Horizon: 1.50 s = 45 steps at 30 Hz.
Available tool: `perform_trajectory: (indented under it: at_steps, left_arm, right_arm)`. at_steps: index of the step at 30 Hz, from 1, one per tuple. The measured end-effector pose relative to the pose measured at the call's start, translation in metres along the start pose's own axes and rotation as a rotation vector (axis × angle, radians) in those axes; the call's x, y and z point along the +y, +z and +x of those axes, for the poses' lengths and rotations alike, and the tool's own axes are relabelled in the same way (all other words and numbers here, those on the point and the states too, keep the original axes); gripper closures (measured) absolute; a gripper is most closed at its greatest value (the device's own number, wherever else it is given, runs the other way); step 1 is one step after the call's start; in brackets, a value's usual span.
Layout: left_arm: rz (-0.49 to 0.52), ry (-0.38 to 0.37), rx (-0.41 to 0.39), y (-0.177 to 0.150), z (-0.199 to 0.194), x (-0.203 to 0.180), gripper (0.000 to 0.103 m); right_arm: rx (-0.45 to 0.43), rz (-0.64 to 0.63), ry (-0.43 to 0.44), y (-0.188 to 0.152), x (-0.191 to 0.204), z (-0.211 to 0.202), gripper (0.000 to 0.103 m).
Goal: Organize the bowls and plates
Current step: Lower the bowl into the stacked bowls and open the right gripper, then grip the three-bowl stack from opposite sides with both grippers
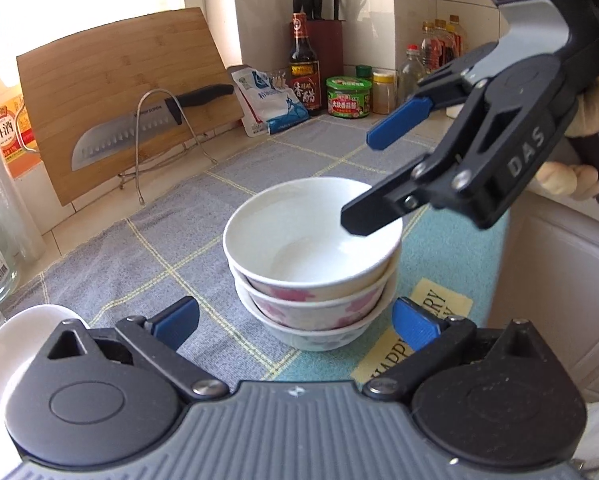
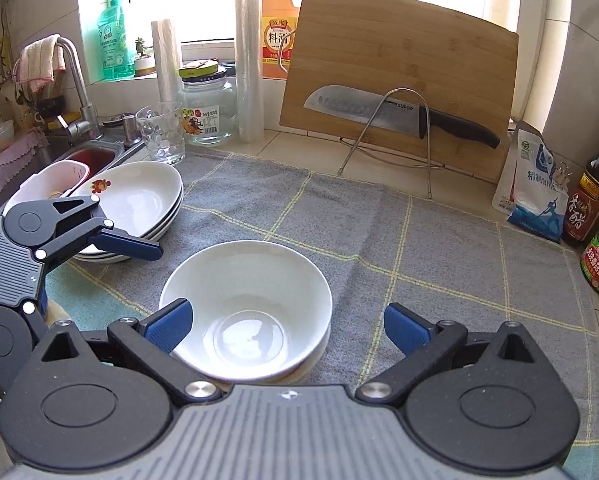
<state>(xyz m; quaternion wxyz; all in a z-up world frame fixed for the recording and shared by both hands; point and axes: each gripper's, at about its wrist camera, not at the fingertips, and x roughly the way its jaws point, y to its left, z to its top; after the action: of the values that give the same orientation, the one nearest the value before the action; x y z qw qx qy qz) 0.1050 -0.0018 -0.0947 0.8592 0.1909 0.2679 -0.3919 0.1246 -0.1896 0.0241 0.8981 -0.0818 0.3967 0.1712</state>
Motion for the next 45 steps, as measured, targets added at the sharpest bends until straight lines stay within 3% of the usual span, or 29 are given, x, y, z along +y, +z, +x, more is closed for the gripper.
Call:
perform_trajectory:
  at_steps: [6, 18, 23, 36, 45]
  left_arm:
    - [-0.033, -0.078, 0.114, -0.012, 0.024, 0.006, 0.001]
    - [-0.009, -0.097, 0.194, -0.022, 0.053, 0.002, 0.001]
    - [-0.008, -0.124, 0.188, -0.017, 0.054, 0.007, 0.001]
    - [0.124, -0.233, 0.207, -0.003, 0.057, 0.025, 0.011]
    - [0.193, -0.319, 0.215, 0.006, 0.067, 0.032, 0.015]
  right_arm:
    - [0.060, -0.066, 0.026, -0.016, 0.005, -0.002, 0.000]
    - [0.166, -0.172, 0.056, -0.050, -0.001, 0.032, 0.000]
    - [0.157, -0.231, 0.098, -0.053, -0.006, 0.043, 0.000]
    - [0.135, -0.411, 0.269, -0.035, -0.007, 0.066, 0.001]
    - [0.174, -0.450, 0.322, -0.026, -0.008, 0.068, 0.009]
